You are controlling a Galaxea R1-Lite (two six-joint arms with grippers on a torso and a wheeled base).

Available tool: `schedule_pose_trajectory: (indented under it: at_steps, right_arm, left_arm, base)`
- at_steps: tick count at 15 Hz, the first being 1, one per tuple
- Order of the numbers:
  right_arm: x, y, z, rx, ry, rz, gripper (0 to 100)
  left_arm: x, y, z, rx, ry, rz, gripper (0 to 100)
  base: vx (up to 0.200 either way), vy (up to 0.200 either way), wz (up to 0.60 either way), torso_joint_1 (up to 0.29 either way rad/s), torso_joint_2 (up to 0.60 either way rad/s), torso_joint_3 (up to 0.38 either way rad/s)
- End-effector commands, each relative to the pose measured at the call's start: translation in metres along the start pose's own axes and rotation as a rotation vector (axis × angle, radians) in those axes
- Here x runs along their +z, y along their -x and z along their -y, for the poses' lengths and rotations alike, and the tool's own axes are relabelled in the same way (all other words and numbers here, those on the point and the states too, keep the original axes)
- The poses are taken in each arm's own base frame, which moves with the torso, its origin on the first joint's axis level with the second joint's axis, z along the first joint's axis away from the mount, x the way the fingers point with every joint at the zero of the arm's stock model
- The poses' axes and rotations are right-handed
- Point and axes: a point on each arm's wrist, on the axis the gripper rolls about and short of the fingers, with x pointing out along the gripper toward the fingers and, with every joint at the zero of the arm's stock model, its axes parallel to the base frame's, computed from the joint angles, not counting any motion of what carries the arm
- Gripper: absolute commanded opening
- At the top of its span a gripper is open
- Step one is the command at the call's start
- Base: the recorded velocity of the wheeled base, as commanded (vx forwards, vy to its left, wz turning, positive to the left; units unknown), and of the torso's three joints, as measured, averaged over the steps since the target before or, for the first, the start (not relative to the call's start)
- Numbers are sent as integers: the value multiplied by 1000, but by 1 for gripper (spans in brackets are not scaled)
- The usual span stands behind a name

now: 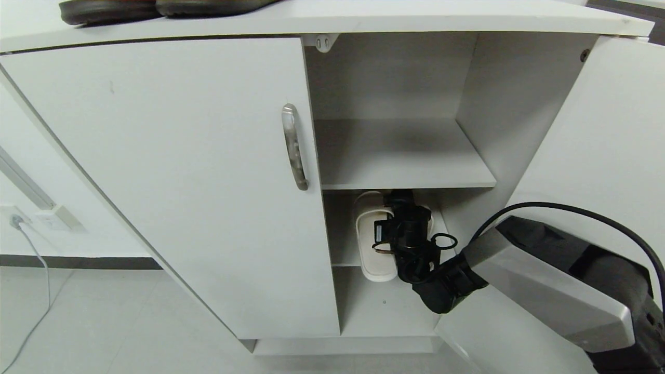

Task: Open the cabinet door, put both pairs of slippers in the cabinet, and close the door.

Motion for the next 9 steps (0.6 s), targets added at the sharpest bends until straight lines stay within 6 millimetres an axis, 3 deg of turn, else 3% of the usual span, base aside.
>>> schedule_pose_trajectory:
  at_steps: [1, 9]
  right_arm:
    - [-4, -9, -2, -7, -2, 3, 0]
    - [-11, -25, -3, -22, 7, -12, 0]
  left_arm:
    - [0, 0, 0, -1, 0, -1, 0]
    - [0, 0, 0, 1, 0, -1, 0]
  base:
    - [0, 0, 0, 0, 0, 0]
    - [0, 0, 0, 0, 0, 0]
